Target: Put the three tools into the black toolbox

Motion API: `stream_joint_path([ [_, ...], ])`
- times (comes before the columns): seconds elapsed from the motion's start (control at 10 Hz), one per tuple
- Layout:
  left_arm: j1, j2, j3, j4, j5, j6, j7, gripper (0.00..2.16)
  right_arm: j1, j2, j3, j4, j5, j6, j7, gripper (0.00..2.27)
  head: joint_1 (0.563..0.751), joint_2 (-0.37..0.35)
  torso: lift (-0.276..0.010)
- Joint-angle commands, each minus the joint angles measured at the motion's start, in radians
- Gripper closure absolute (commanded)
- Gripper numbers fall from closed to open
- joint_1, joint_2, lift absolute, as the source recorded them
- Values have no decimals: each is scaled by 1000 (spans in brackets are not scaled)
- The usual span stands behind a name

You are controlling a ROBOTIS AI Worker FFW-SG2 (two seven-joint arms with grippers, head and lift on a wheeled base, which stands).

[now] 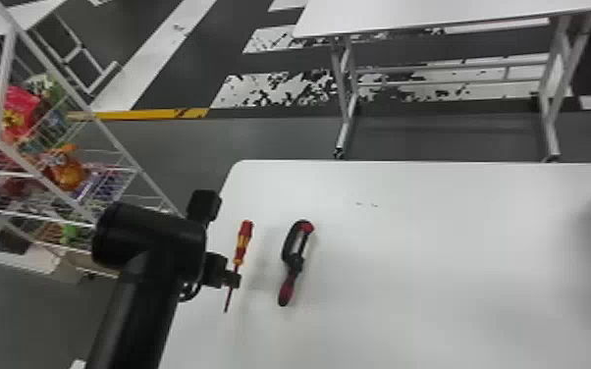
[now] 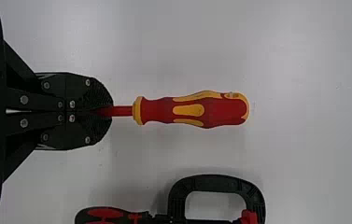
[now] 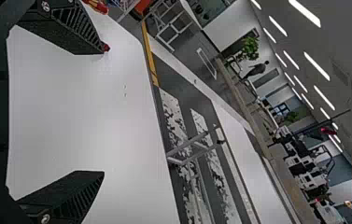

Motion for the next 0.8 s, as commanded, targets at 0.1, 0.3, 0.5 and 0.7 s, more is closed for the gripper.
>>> stream_joint_path([
  [0.1,84,-10,60,-147,12,5,1,2027,-3,0,10,3,7,0,-1,80,695,350,-51],
  [0.3,158,-35,105,-287,51,5,10,2027,-15,0,24,12,27,3,-1,80,695,350,-51],
  [0.5,221,-84,100,-423,83,5,19,2027,-50,-2,33,6,41,80,-5,80,695,330,-51],
  [0.7,247,-128,33,-492,75,5,33,2027,-87,-2,73,9,85,132,-15,80,695,291,-51],
])
